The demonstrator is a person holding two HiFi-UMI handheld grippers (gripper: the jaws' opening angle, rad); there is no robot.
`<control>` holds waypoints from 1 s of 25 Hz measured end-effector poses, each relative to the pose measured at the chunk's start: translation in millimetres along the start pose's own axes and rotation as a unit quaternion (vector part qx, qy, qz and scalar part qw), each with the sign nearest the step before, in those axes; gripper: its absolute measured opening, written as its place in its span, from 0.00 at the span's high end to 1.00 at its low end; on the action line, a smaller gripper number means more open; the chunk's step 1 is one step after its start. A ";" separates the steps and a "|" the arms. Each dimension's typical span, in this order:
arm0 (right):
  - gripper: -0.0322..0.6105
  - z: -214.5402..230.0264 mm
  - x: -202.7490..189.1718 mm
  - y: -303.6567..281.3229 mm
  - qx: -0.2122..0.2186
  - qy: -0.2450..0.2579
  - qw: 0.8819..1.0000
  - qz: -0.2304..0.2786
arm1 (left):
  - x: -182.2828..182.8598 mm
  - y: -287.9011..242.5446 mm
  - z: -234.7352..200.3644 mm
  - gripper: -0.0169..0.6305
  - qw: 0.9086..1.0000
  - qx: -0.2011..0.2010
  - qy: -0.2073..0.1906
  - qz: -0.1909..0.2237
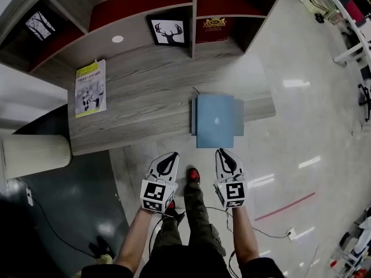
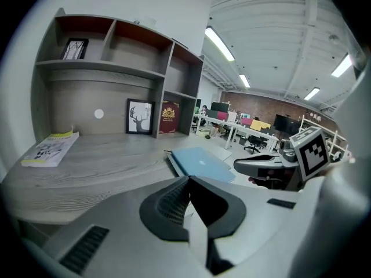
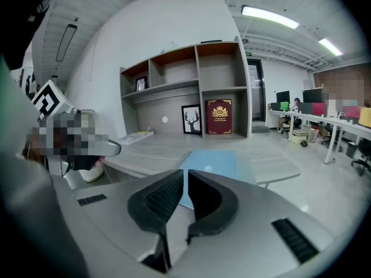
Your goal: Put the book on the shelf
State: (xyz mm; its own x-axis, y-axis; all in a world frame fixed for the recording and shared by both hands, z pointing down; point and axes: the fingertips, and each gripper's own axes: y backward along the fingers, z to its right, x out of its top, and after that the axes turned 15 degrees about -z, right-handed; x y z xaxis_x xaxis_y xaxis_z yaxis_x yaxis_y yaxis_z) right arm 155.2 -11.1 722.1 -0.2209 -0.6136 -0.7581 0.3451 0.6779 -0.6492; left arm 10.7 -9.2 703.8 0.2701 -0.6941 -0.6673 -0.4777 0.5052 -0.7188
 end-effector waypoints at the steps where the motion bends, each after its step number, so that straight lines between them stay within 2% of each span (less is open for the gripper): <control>1: 0.90 -0.5 -2.4 -3.3 0.002 0.004 1.000 -0.004 | -3.3 -2.0 -0.1 0.96 1.000 0.000 0.001 -0.004; 4: 0.90 -0.3 -9.5 -12.7 -0.004 0.033 0.999 -0.017 | -10.2 -7.4 0.2 0.96 1.000 -0.001 0.002 -0.012; 5: 0.86 -0.6 -12.1 -16.3 -0.006 0.049 0.999 -0.022 | -11.2 -9.1 0.1 0.96 1.000 -0.001 0.002 -0.014; 7: 0.70 -0.4 -18.5 -23.1 -0.016 0.084 0.996 -0.037 | -11.9 -12.1 -0.3 0.96 1.000 -0.002 0.003 -0.015; 9: 0.65 4.1 -26.6 -27.4 -0.046 0.122 0.990 -0.058 | -13.1 -14.6 -0.9 0.96 1.000 -0.004 0.003 -0.017; 13: 0.60 11.4 -41.1 -36.4 -0.093 0.182 0.975 -0.082 | -16.7 -19.4 -1.6 0.96 1.000 -0.007 0.005 -0.021; 20: 0.53 4.9 -50.6 -46.0 -0.119 0.256 0.955 -0.091 | -24.3 -26.8 -2.5 0.96 0.999 -0.008 0.007 -0.031; 25: 0.52 5.3 -59.9 -58.4 -0.132 0.285 0.944 -0.096 | -28.4 -30.9 -4.9 0.96 0.999 -0.010 0.014 -0.033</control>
State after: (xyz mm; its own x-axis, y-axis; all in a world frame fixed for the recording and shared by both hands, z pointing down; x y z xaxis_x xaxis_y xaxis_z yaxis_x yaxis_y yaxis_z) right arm 153.2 -16.0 805.7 -0.7382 -0.4683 -0.4856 0.0262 0.6994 -0.7143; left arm 13.8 -7.6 745.9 0.2782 -0.7396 -0.6128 -0.4755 0.4483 -0.7569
